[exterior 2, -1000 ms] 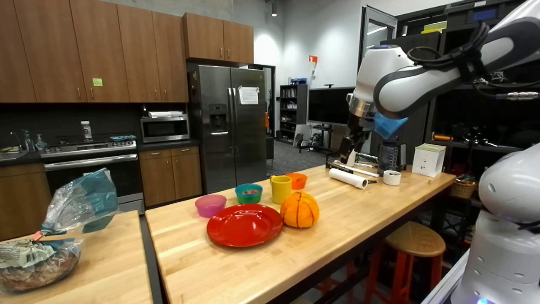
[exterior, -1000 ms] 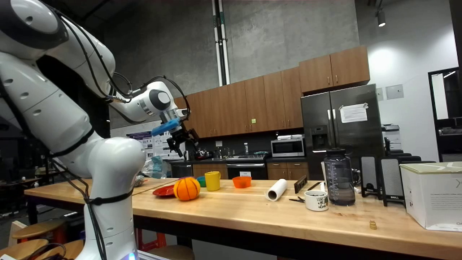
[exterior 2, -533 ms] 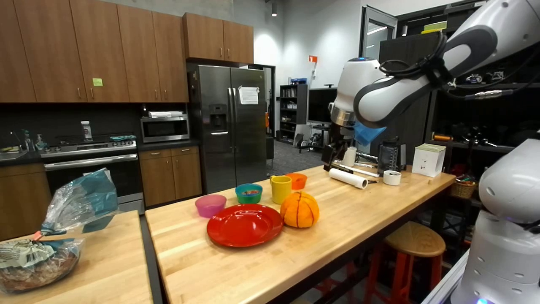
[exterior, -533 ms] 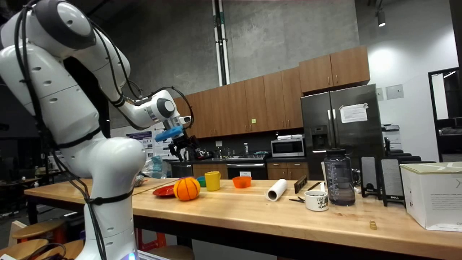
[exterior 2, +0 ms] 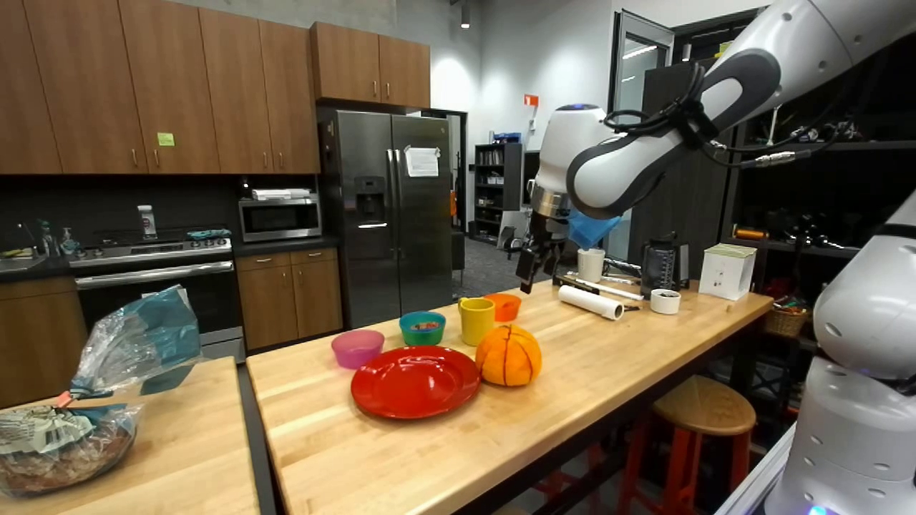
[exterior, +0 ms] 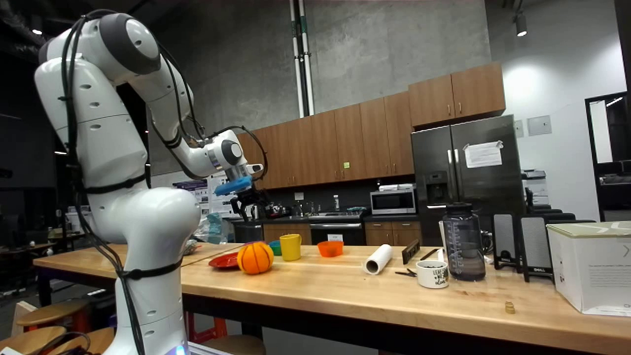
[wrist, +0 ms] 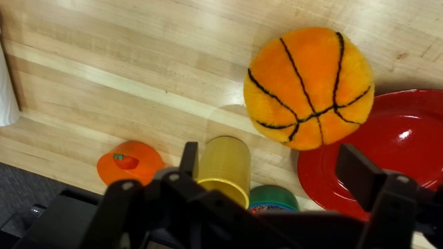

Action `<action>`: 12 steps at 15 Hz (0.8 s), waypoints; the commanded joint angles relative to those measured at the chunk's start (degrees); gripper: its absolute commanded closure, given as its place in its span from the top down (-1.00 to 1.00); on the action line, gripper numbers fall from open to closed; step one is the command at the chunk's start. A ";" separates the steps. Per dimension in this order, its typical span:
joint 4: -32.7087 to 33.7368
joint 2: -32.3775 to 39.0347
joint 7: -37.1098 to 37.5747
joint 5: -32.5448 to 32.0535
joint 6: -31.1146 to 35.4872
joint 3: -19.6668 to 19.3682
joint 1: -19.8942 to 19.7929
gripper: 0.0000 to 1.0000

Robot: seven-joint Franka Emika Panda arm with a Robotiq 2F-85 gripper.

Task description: Pour the contents of the blue bowl into the purple bow

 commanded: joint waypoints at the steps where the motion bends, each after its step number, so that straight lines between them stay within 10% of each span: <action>1: 0.19 0.25 0.41 -0.60 -0.16 -1.06 1.06 1.00; 12: 2.37 3.41 0.52 0.14 1.15 -0.82 2.03 1.00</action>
